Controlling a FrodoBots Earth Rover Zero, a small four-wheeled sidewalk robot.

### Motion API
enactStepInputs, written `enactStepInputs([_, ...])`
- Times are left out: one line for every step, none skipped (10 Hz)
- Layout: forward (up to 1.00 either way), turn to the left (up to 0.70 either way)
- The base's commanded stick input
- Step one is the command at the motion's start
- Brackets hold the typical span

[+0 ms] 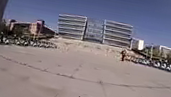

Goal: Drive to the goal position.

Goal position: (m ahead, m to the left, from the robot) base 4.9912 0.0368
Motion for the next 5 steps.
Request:
enactStepInputs([0.7,-0.01])
enactStepInputs([0.7,0.02])
enactStepInputs([0.7,0.13])
enactStepInputs([0.7,0.13])
enactStepInputs([0.7,0.13])
